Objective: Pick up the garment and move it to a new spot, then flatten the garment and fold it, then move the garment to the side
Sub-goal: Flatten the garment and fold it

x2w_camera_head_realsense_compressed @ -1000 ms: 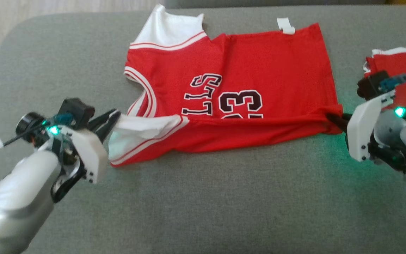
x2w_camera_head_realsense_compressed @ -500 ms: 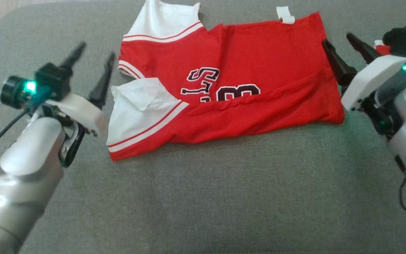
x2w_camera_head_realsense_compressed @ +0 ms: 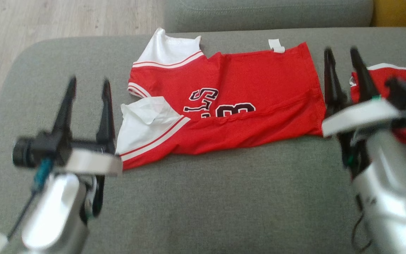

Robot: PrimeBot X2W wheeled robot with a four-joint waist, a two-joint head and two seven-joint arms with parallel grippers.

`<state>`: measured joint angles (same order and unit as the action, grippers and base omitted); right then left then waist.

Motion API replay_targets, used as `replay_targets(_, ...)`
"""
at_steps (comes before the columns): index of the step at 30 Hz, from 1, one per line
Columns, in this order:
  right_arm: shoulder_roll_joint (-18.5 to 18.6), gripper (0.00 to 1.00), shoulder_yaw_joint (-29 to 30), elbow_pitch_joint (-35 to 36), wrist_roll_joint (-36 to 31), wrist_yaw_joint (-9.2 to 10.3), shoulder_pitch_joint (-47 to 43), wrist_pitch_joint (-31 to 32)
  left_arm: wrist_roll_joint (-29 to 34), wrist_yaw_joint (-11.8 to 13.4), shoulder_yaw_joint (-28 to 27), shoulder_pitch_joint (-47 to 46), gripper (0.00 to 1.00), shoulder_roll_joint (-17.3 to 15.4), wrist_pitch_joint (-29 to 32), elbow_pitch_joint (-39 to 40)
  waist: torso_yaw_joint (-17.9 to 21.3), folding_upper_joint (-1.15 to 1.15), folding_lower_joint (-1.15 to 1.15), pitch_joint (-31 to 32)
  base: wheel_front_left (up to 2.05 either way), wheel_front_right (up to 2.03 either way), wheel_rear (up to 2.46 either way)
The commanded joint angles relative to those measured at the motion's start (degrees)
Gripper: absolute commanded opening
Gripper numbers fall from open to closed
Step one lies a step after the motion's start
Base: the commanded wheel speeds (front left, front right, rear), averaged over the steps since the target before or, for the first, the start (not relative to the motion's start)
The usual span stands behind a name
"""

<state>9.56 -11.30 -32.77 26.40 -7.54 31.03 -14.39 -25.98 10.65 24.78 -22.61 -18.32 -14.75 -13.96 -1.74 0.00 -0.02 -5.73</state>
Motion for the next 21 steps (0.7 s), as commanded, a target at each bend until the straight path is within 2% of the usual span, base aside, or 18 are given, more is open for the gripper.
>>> replay_targets(1, -2.0, 1.00, 0.4, 2.8, -1.4, 0.05, -2.0, -0.6, 0.9, 0.3, -3.6, -1.4, 1.00, -0.8, -0.2, 2.5, 0.1, 0.00, 0.02, 0.4, 0.00, 0.00, 0.00)
replay_targets(5, -5.5, 1.00, 5.0, 8.1, -7.1, 0.05, -11.2, -0.6, 3.6, -0.4, -6.8, 7.0, 1.00, 1.7, -0.2, 3.8, 0.3, 0.00, 0.02, 0.8, 0.00, 0.00, 0.00)
replay_targets(10, -6.6, 1.00, 6.3, 12.7, -10.1, 0.05, -18.1, -0.6, 6.6, -3.0, -8.6, 12.3, 1.00, 4.4, -0.2, 2.4, 0.2, 0.00, 0.02, 0.4, 0.00, 0.00, 0.00)
replay_targets(16, -6.7, 1.00, 5.6, 15.1, -8.7, 0.05, -19.2, -0.6, 8.7, -5.8, -10.6, 10.8, 1.00, 6.3, -0.2, -0.5, 0.4, 0.00, 0.02, -1.5, 0.00, 0.00, 0.00)
replay_targets(21, -6.7, 1.00, 4.4, 15.9, -8.4, 0.05, -17.9, -0.6, 8.7, -6.8, -11.1, 8.2, 1.00, 6.5, 0.1, -8.5, 1.6, 0.00, 0.02, -3.6, 0.00, 0.00, 0.00)
